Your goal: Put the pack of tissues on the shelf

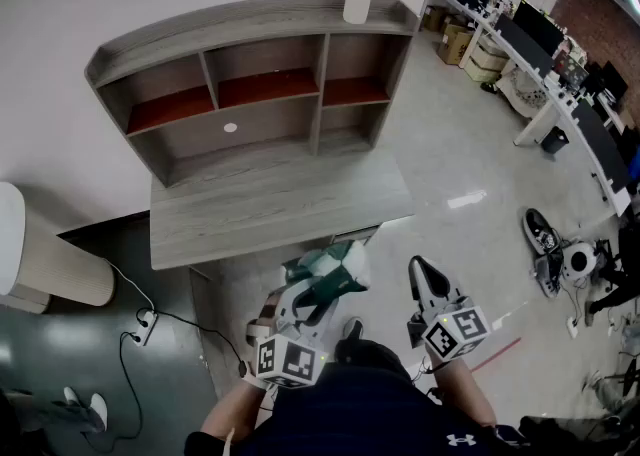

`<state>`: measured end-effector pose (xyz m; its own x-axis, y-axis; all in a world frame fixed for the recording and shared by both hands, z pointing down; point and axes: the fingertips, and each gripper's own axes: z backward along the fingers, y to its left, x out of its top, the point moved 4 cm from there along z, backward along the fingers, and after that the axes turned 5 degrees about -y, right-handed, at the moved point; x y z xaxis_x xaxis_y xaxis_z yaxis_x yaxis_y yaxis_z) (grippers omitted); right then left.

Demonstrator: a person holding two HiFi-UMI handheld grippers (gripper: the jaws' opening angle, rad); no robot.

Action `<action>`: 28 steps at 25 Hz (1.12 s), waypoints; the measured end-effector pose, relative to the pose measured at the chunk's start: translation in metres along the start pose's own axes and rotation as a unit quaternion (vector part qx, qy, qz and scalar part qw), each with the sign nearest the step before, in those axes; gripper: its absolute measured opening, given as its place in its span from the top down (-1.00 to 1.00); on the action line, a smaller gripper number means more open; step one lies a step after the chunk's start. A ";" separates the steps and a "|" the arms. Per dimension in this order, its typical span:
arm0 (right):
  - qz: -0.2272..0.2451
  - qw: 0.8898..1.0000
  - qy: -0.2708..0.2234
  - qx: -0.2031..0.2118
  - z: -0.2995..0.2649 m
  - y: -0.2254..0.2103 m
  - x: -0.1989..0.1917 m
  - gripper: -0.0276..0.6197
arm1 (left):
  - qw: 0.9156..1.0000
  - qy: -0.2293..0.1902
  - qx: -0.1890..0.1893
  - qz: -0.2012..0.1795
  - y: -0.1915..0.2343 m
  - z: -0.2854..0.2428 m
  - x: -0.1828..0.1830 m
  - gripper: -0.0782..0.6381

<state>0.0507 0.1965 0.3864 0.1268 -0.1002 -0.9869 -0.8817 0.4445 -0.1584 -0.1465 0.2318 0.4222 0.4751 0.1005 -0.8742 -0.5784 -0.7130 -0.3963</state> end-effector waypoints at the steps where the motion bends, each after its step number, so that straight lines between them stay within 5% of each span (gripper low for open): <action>1: -0.006 1.000 -0.005 0.000 0.006 0.000 0.000 0.88 | 1.000 -0.002 0.005 -0.006 -0.003 0.001 0.004 0.35; 8: -0.042 0.999 -0.004 0.009 0.056 -0.014 -0.011 0.88 | 1.000 0.007 0.001 0.003 -0.041 -0.002 0.031 0.35; 15: -0.065 0.997 -0.027 -0.010 0.081 -0.052 -0.007 0.88 | 0.999 0.020 -0.031 -0.029 -0.077 -0.030 0.054 0.35; 28: -0.038 0.998 -0.054 -0.007 0.113 -0.091 0.012 0.88 | 0.997 0.031 -0.012 -0.064 -0.102 -0.057 0.088 0.34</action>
<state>0.1838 0.2553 0.3854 0.2413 -0.0374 -0.9697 -0.8741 0.4258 -0.2339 -0.0077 0.2739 0.4021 0.5840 0.1495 -0.7979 -0.4950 -0.7134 -0.4960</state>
